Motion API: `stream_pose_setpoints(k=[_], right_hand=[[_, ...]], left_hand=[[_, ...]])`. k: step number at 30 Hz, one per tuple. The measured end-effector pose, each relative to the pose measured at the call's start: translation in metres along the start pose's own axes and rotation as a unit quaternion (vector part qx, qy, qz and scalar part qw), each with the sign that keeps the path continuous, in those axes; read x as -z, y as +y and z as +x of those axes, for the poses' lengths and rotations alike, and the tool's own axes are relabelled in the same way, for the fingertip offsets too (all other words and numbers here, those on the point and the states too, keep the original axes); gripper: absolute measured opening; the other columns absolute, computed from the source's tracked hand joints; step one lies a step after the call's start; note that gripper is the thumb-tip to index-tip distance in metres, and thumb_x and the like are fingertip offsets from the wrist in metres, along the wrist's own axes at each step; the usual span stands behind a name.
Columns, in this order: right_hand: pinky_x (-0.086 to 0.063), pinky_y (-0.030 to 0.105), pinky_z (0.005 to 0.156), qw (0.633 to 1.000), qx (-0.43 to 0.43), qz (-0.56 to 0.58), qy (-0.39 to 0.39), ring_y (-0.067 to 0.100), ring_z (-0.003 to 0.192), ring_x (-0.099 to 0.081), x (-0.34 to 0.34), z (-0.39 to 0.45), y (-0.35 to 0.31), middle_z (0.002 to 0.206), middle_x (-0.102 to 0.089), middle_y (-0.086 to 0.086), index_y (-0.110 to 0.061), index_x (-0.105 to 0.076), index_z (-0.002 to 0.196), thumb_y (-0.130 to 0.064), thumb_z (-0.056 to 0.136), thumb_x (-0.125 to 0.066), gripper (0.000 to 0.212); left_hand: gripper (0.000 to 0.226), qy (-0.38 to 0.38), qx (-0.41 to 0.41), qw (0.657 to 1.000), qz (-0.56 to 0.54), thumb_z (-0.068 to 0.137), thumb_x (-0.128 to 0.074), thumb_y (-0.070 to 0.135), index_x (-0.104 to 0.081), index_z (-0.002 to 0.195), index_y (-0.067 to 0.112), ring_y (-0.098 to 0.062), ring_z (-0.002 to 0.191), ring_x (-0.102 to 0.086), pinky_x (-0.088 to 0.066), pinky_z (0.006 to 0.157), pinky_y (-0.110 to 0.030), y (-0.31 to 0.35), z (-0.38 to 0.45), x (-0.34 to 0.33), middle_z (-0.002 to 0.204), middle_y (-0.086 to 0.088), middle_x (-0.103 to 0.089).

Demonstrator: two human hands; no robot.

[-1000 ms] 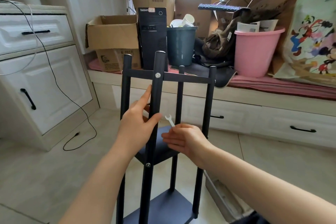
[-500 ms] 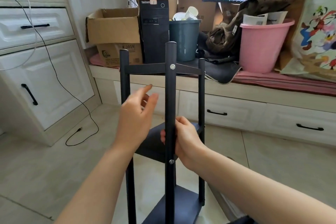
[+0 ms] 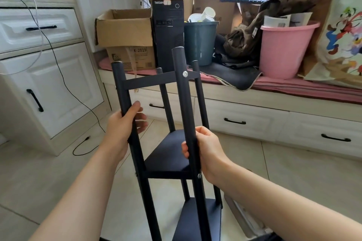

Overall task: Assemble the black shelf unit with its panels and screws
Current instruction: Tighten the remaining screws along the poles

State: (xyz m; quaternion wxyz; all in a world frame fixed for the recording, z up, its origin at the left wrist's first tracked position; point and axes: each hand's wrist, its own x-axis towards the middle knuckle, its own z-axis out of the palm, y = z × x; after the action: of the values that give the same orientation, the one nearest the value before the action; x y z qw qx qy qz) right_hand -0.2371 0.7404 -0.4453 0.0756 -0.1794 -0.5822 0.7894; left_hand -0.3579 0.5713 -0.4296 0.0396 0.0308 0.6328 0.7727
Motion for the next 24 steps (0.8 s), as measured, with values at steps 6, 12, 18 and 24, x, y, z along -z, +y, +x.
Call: stream_pose_setpoints(k=[6, 12, 18, 24], right_hand=[[-0.043, 0.025, 0.045, 0.999, 0.025, -0.004, 0.040, 0.018, 0.048, -0.050, 0.004, 0.006, -0.001, 0.058, -0.058, 0.010, -0.011, -0.057, 0.086, -0.010, 0.098, -0.046, 0.016], [-0.039, 0.024, 0.040, 0.996, 0.024, 0.022, 0.080, 0.018, 0.044, -0.045, 0.012, 0.016, -0.003, 0.053, -0.051, 0.010, -0.010, -0.051, 0.080, -0.005, 0.097, -0.044, 0.019], [-0.040, 0.025, 0.043, 0.994, 0.026, 0.029, 0.101, 0.017, 0.044, -0.045, 0.019, 0.031, -0.007, 0.052, -0.052, 0.008, -0.010, -0.051, 0.083, -0.008, 0.099, -0.044, 0.018], [-0.045, 0.025, 0.051, 0.991, 0.028, -0.016, 0.127, 0.016, 0.062, -0.055, 0.028, 0.039, -0.011, 0.069, -0.063, 0.004, -0.013, -0.063, 0.086, -0.016, 0.100, -0.053, 0.017]], left_hand=[[0.023, -0.050, -0.018, 0.999, -0.011, 0.096, -0.065, 0.035, -0.054, 0.086, 0.018, -0.010, 0.050, -0.046, -0.047, 0.058, -0.027, 0.003, -0.005, 0.004, 0.059, 0.008, -0.047], [0.019, -0.089, -0.051, 0.995, -0.006, 0.100, -0.061, 0.033, -0.057, 0.088, 0.018, -0.010, 0.054, -0.048, -0.046, 0.060, -0.028, 0.015, -0.019, -0.011, 0.062, 0.007, -0.050], [0.024, -0.141, -0.026, 0.989, -0.021, 0.105, -0.049, 0.034, -0.066, 0.113, 0.019, -0.013, 0.061, -0.053, -0.046, 0.069, -0.037, 0.015, -0.028, -0.013, 0.074, 0.003, -0.059], [0.022, -0.129, -0.039, 0.991, 0.009, 0.106, -0.045, 0.035, -0.063, 0.112, 0.024, -0.014, 0.061, -0.049, -0.043, 0.066, -0.033, 0.013, -0.031, -0.018, 0.071, 0.005, -0.055]])
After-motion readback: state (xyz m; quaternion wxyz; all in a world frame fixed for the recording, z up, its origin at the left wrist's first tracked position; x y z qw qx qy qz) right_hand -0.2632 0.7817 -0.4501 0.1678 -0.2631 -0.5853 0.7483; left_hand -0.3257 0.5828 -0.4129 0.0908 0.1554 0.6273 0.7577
